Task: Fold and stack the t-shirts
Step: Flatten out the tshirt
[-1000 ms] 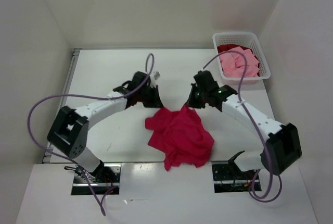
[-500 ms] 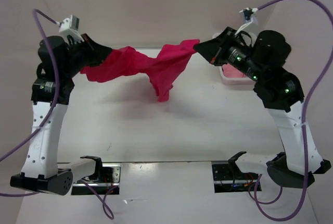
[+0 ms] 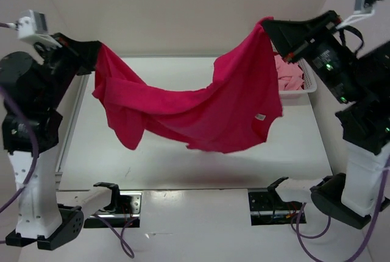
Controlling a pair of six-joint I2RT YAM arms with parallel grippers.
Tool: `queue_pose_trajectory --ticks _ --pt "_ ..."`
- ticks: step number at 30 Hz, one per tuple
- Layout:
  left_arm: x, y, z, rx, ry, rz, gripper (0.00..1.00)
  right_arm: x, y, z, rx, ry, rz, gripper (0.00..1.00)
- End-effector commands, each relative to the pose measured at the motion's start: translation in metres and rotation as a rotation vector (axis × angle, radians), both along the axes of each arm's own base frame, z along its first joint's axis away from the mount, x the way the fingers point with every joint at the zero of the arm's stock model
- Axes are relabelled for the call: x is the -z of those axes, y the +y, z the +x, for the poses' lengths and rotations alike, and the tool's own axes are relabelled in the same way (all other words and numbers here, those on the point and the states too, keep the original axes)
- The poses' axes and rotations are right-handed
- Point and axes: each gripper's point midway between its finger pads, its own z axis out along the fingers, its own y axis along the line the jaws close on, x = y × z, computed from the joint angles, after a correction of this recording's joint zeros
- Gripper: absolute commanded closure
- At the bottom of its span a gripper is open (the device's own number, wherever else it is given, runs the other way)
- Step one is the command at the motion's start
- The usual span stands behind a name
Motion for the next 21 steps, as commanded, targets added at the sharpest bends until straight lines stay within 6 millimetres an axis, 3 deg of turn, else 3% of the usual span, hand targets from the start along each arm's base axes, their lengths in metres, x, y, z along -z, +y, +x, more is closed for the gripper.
queue_pose_trajectory --ticks 1,2,3,4,5,6,7,8,9,10,11,12,13,16,17,18,19,20,21 --pt "0.091 -0.007 0.044 0.021 0.235 0.008 1.00 0.061 0.028 0.111 0.156 0.126 -0.138 0.97" --pt "0.117 -0.014 0.052 0.046 0.292 -0.005 1.00 0.094 0.046 0.147 0.134 0.189 -0.186 0.97" --pt "0.170 -0.017 0.067 0.054 0.395 -0.014 1.00 0.101 0.030 0.178 0.164 0.212 -0.164 0.97" --pt "0.191 -0.019 0.072 0.052 0.437 -0.031 1.00 0.122 0.035 0.199 0.108 0.251 -0.175 0.97" --pt "0.220 -0.023 0.081 0.068 0.500 -0.044 1.00 0.166 0.036 0.246 0.118 0.348 -0.196 0.97" --pt "0.245 -0.025 0.090 0.084 0.550 -0.061 1.00 0.184 0.030 0.270 0.142 0.385 -0.203 0.97" --pt "0.277 -0.032 0.099 0.118 0.603 -0.075 1.00 0.209 0.025 0.290 0.165 0.436 -0.236 0.97" --pt "0.295 -0.037 0.105 0.152 0.654 -0.104 1.00 0.207 0.025 0.304 0.184 0.426 -0.244 0.97" --pt "0.326 -0.040 0.124 0.161 0.708 -0.108 1.00 0.259 0.034 0.338 0.178 0.516 -0.289 0.97" --pt "0.338 -0.041 0.133 0.157 0.729 -0.119 1.00 0.280 0.038 0.347 0.163 0.562 -0.306 0.97" --pt "0.346 -0.036 0.145 0.137 0.741 -0.121 1.00 0.273 0.041 0.357 0.164 0.535 -0.296 0.97" --pt "0.372 -0.037 0.160 0.132 0.804 -0.122 1.00 0.290 0.040 0.370 0.162 0.562 -0.287 0.97" --pt "0.371 -0.031 0.176 0.108 0.793 -0.122 1.00 0.309 0.039 0.386 0.170 0.585 -0.267 0.97" --pt "0.361 -0.016 0.230 0.053 0.776 -0.123 1.00 0.326 0.036 0.400 0.179 0.608 -0.255 0.91" --pt "0.369 -0.005 0.245 0.015 0.789 -0.123 0.98 0.328 0.036 0.404 0.189 0.613 -0.247 0.74" --pt "0.361 -0.005 0.252 0.016 0.768 -0.122 0.94 0.328 0.036 0.404 0.189 0.613 -0.247 0.63" --pt "0.348 0.001 0.260 0.008 0.736 -0.126 0.73 0.332 0.034 0.399 0.188 0.628 -0.265 0.52" --pt "0.348 0.001 0.260 0.009 0.734 -0.117 0.58 0.336 0.033 0.396 0.187 0.639 -0.288 0.39" --pt "0.341 0.003 0.259 0.000 0.717 -0.104 0.46 0.336 0.030 0.393 0.202 0.650 -0.292 0.38"
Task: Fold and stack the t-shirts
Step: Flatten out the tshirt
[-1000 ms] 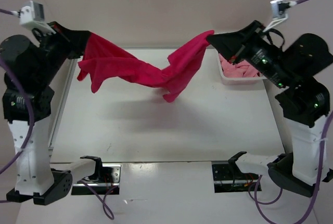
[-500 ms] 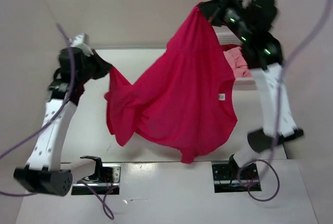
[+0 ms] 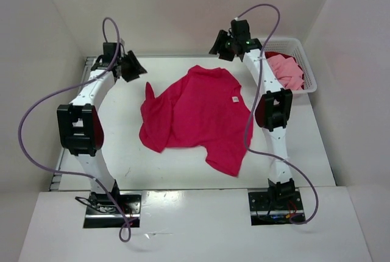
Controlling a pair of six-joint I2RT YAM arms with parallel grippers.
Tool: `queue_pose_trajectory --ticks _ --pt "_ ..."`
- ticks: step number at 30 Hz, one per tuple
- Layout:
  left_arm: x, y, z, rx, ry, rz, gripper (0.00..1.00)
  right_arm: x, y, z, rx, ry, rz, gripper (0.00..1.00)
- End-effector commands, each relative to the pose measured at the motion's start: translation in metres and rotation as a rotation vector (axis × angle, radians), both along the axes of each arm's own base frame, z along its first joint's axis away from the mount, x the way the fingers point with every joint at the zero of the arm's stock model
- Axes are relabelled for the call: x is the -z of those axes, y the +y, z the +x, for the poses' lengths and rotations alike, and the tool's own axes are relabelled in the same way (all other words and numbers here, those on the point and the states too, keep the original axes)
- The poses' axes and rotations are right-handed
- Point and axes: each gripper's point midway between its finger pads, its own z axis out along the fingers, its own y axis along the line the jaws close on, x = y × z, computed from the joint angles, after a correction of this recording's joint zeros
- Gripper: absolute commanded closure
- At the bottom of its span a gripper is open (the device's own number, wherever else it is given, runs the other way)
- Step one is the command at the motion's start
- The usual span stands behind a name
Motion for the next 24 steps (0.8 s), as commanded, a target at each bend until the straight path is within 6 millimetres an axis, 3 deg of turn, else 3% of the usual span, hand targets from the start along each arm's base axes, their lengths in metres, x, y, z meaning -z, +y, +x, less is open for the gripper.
queue_pose_trajectory --ticks 1,2,3,4,5,6,7,8,9,10,11,12,13,14,15,18,20,21,24 --pt "-0.058 0.014 0.015 -0.029 -0.166 0.037 0.36 -0.129 -0.011 -0.014 -0.003 -0.245 0.031 0.38" --pt "-0.052 0.016 -0.001 -0.037 -0.151 0.044 0.25 -0.139 -0.011 -0.026 -0.016 -0.241 0.038 0.38" --pt "-0.047 0.018 -0.011 -0.036 -0.147 0.060 0.06 -0.140 -0.011 -0.035 -0.028 -0.227 0.042 0.40" --pt "-0.040 0.017 -0.024 -0.035 -0.135 0.061 0.02 -0.105 -0.005 -0.048 -0.043 -0.139 0.024 0.44" --pt "-0.022 0.013 -0.056 -0.031 -0.094 0.054 0.00 -0.148 0.004 -0.070 -0.051 -0.238 0.057 0.48" --pt "-0.015 0.007 -0.072 -0.018 -0.081 0.053 0.02 -0.093 0.007 -0.093 -0.044 -0.112 0.059 0.59" --pt "-0.024 0.002 -0.091 -0.009 -0.109 0.058 0.08 -0.090 0.010 -0.110 -0.041 -0.109 0.084 0.66" --pt "-0.012 -0.005 -0.109 0.011 -0.079 0.058 0.16 -0.087 0.012 -0.127 -0.041 -0.106 0.104 0.73" --pt "0.001 -0.021 -0.129 0.050 -0.040 0.052 0.26 -0.106 0.016 -0.152 -0.055 -0.143 0.134 0.80" --pt "0.029 -0.029 -0.156 0.076 0.037 0.044 0.34 -0.060 0.013 -0.176 -0.054 -0.037 0.110 0.87" --pt "0.029 -0.038 -0.174 0.083 0.052 0.024 0.46 -0.064 0.008 -0.193 -0.048 -0.040 0.121 0.89" --pt "0.036 -0.054 -0.190 0.122 0.071 0.012 0.50 -0.052 0.009 -0.210 -0.062 -0.013 0.112 0.89" --pt "0.045 -0.058 -0.203 0.120 0.099 0.009 0.52 -0.015 0.005 -0.235 -0.062 0.072 0.092 0.89" --pt "0.058 -0.059 -0.221 0.101 0.132 -0.008 0.52 -0.007 0.001 -0.247 -0.049 0.097 0.100 0.87" --pt "0.062 -0.065 -0.228 0.114 0.138 -0.015 0.48 0.006 -0.008 -0.270 -0.041 0.122 0.100 0.84" --pt "0.082 -0.068 -0.234 0.120 0.187 -0.010 0.35 0.020 -0.012 -0.295 -0.031 0.170 0.127 0.69" --pt "0.094 -0.082 -0.237 0.155 0.226 0.005 0.35 0.046 -0.019 -0.319 -0.011 0.246 0.131 0.63" --pt "0.096 -0.087 -0.236 0.164 0.227 0.000 0.35 0.041 -0.019 -0.320 -0.004 0.238 0.145 0.62" --pt "0.101 -0.095 -0.237 0.180 0.245 0.001 0.41 0.068 -0.029 -0.345 0.043 0.307 0.152 0.58"
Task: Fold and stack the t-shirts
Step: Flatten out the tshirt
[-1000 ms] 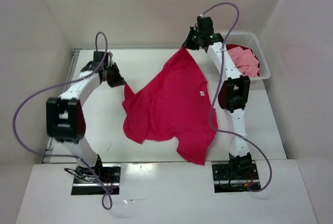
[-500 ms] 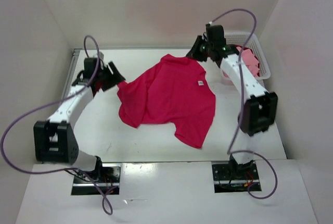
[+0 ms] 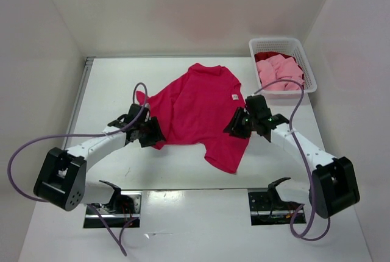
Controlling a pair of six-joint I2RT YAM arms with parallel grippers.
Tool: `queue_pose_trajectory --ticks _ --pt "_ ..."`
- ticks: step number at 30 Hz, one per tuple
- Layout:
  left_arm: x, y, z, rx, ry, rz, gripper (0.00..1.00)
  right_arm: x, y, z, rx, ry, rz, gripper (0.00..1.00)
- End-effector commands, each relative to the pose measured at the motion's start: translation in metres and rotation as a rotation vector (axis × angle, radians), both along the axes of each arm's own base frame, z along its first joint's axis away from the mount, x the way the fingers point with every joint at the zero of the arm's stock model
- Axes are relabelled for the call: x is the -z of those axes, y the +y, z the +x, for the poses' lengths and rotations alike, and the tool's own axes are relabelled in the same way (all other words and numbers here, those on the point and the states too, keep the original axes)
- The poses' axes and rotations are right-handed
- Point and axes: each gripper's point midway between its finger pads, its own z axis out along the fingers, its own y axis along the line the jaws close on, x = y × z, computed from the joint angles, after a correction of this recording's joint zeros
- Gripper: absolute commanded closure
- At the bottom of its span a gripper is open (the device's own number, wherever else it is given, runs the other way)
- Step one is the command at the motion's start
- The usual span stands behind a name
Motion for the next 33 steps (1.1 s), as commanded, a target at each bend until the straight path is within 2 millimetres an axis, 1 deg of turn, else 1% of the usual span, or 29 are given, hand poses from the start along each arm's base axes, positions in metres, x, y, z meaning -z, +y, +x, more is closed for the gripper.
queue_pose_trajectory --ticks 1,2,3,4,5,6,8,10,11,12,13,14,15,18,19,21,22,23,26,27,28,29,30,31,33 --pt "-0.008 -0.015 0.014 -0.007 -0.037 -0.022 0.42 -0.003 -0.003 -0.011 0.066 -0.014 0.060 0.57" --pt "-0.007 -0.015 0.011 -0.007 -0.026 -0.018 0.44 -0.005 -0.006 -0.013 0.084 -0.028 0.060 0.55" --pt "-0.006 -0.013 0.012 -0.013 -0.029 -0.009 0.44 -0.002 -0.010 -0.017 0.107 -0.026 0.061 0.54" --pt "-0.004 -0.009 0.008 -0.020 -0.023 0.004 0.44 0.001 -0.011 -0.022 0.115 -0.012 0.063 0.52" --pt "-0.003 -0.008 0.006 -0.020 -0.013 0.008 0.44 0.009 -0.013 -0.027 0.125 0.008 0.062 0.52" --pt "-0.001 -0.006 0.004 -0.025 -0.015 0.016 0.44 0.010 -0.014 -0.030 0.138 0.018 0.071 0.52" --pt "-0.001 -0.008 0.003 -0.016 -0.015 0.016 0.40 0.011 -0.014 -0.032 0.145 0.011 0.081 0.51" --pt "0.005 -0.008 0.003 -0.015 -0.001 0.022 0.40 0.014 -0.015 -0.034 0.153 0.023 0.082 0.51" --pt "0.008 -0.008 0.002 -0.015 0.009 0.026 0.45 0.012 -0.015 -0.034 0.153 0.015 0.086 0.51" --pt "0.011 -0.006 0.002 -0.020 0.018 0.038 0.49 0.012 -0.015 -0.034 0.153 0.015 0.086 0.51" --pt "0.014 -0.010 0.004 -0.003 0.017 0.043 0.52 0.016 -0.015 -0.037 0.161 0.031 0.087 0.51" --pt "0.014 -0.010 0.004 -0.003 0.017 0.043 0.55 0.014 -0.015 -0.036 0.161 0.021 0.091 0.51" --pt "0.016 -0.010 0.005 -0.003 0.020 0.044 0.61 0.015 -0.016 -0.038 0.161 0.021 0.091 0.51" --pt "0.016 -0.010 0.005 -0.003 0.020 0.044 0.71 0.019 -0.019 -0.043 0.182 0.032 0.090 0.51" --pt "0.011 -0.010 0.009 -0.016 -0.002 0.038 0.77 0.019 -0.019 -0.043 0.182 0.032 0.090 0.51" --pt "0.009 -0.011 0.010 -0.016 -0.011 0.034 0.81 0.021 -0.020 -0.045 0.182 0.032 0.090 0.51" --pt "0.005 -0.012 0.013 -0.017 -0.021 0.030 0.81 0.021 -0.020 -0.045 0.182 0.032 0.090 0.51" --pt "0.009 -0.012 0.012 -0.016 -0.010 0.035 0.82 0.018 -0.020 -0.045 0.182 0.024 0.094 0.51" --pt "0.013 -0.015 0.009 0.006 0.014 0.027 0.75 0.018 -0.020 -0.045 0.182 0.024 0.094 0.51" --pt "0.018 -0.011 0.005 0.001 0.030 0.041 0.61 0.018 -0.020 -0.045 0.182 0.024 0.094 0.51" --pt "0.014 -0.009 0.005 -0.005 0.019 0.048 0.53 0.018 -0.020 -0.045 0.182 0.024 0.094 0.51" --pt "0.015 -0.006 0.003 -0.013 0.013 0.058 0.48 0.018 -0.020 -0.045 0.182 0.024 0.094 0.51" --pt "0.010 -0.004 0.003 -0.020 -0.002 0.063 0.45 0.018 -0.020 -0.045 0.182 0.024 0.094 0.51" --pt "0.011 0.001 0.003 -0.032 -0.009 0.079 0.43 0.018 -0.020 -0.045 0.182 0.024 0.094 0.51" --pt "0.012 0.001 0.001 -0.031 -0.001 0.083 0.43 0.018 -0.019 -0.046 0.176 0.027 0.100 0.51"
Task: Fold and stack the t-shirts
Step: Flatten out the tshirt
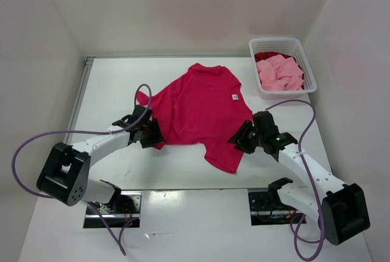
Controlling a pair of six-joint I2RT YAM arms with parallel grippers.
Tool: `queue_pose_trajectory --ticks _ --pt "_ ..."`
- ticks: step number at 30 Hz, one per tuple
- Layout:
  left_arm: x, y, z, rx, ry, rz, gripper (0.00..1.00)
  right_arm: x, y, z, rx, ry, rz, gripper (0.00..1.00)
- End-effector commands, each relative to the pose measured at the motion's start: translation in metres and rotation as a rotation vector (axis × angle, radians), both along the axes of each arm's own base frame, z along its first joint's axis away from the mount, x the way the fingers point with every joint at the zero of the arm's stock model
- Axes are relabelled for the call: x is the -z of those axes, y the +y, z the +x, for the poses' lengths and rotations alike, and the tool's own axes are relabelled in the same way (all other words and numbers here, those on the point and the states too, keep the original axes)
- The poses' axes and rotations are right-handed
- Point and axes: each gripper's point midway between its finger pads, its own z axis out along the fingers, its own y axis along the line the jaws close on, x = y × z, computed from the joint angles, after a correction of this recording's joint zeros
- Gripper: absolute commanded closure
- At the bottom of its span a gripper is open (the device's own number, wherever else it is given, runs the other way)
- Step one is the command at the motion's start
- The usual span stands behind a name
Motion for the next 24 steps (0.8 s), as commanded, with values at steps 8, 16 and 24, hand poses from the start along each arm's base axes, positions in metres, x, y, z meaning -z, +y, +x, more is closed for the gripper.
queue_pose_trajectory --ticks 8,16,24 --pt "0.007 -0.006 0.003 -0.009 0.001 -0.009 0.64 -0.005 0.000 0.004 0.003 -0.038 0.007 0.51" --pt "-0.011 -0.007 0.018 -0.032 -0.049 -0.009 0.93 -0.005 0.000 0.004 0.003 -0.038 0.007 0.51" --pt "-0.118 0.066 0.098 -0.205 -0.312 -0.009 1.00 -0.004 0.002 0.008 -0.017 -0.042 0.003 0.51"
